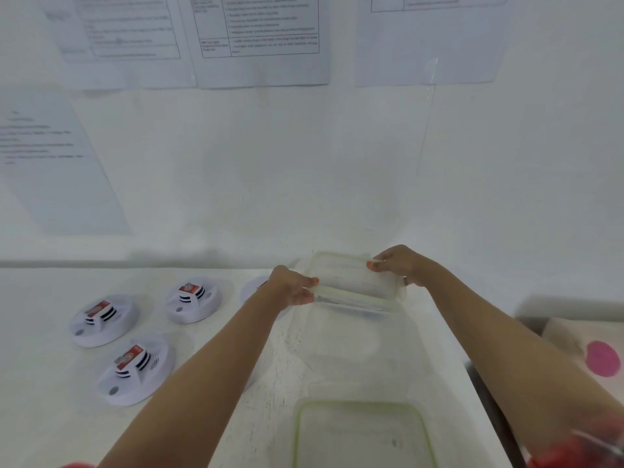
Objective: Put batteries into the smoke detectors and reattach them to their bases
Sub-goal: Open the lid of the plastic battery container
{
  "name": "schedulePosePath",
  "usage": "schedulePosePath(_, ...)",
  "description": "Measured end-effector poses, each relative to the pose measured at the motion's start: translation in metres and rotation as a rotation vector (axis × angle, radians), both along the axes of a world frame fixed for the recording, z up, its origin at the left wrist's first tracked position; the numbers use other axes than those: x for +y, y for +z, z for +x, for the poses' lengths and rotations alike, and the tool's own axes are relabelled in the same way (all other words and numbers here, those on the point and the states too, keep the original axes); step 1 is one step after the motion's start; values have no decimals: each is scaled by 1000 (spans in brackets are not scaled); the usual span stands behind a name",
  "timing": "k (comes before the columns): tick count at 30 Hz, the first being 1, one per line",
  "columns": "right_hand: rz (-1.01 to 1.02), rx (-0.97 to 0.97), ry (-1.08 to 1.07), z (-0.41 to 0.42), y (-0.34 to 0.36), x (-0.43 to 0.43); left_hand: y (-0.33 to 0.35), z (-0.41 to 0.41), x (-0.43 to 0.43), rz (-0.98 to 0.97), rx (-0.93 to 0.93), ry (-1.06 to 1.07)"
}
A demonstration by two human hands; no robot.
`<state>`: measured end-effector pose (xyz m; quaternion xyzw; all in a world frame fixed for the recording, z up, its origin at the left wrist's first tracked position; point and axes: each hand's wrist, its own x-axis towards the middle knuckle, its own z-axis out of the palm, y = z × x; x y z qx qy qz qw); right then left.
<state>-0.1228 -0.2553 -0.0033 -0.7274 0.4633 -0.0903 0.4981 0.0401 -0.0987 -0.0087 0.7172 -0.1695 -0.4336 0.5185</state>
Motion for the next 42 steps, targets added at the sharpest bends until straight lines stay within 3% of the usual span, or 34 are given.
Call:
schedulePosePath(6, 43, -52, -109, -2, -5, -4, -12, 0, -13, -133, 127, 160)
schedulePosePath(11, 51, 35, -123, 5, 0, -10, -14, -6, -18, -108, 294, 89)
schedulePosePath(16, 78, 120, -75, 20, -3, -21, -6, -11, -22, -61, 290, 66)
schedulePosePath(23, 497, 86, -42, 21, 6, -33, -9, -9, -27, -20, 352, 61)
schedulePosePath(29, 605, 83, -8, 22, -3, -46, -14, -4, -32, -44, 370, 67)
schedulePosePath(37, 492, 63, -88, 28, 5, -41, -14, -5, -39, -33, 255, 64)
schedulePosePath(42, 225, -1, -158, 17, -9, -39, -11, 0, -35, -31, 124, 61)
